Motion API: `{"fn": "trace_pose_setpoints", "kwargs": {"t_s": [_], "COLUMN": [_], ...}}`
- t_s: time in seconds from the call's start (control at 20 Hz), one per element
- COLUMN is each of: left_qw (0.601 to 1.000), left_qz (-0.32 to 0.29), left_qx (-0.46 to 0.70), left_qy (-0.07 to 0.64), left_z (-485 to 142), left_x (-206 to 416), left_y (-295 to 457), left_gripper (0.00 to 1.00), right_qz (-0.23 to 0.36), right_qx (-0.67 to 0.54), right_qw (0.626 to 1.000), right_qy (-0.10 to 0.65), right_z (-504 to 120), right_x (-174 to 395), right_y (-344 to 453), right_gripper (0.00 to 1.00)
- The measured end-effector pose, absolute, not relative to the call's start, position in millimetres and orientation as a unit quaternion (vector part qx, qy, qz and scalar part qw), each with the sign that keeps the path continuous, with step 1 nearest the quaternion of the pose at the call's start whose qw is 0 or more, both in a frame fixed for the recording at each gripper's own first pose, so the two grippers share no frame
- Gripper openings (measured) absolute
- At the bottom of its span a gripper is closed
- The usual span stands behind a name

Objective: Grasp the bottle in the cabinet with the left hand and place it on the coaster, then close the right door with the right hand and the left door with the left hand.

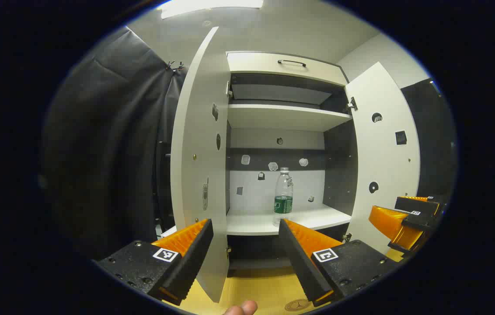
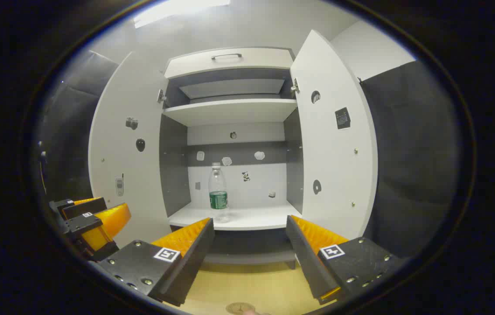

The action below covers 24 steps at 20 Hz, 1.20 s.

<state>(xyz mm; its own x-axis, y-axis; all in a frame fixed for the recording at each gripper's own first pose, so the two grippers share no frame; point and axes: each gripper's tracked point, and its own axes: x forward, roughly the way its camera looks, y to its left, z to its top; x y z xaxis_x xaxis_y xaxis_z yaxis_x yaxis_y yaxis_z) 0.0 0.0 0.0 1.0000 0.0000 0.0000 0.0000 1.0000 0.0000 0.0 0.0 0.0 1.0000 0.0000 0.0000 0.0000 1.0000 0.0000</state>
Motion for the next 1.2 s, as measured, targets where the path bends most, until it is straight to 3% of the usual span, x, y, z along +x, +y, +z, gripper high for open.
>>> {"fn": "trace_pose_setpoints", "kwargs": {"t_s": [1.2], "left_qw": [1.0], "left_qz": [-0.001], "left_qx": [0.009], "left_qy": [0.015], "left_z": [-16.8], "left_x": [30.9], "left_y": [-9.3], "left_gripper": [0.96], "right_qz": [-0.001], "right_qx": [0.001], "right_qw": [1.0], "right_qy": [0.006], "right_z": [-2.2], "right_x": [25.3], "right_y": [-8.1], "right_gripper": [1.0]}}
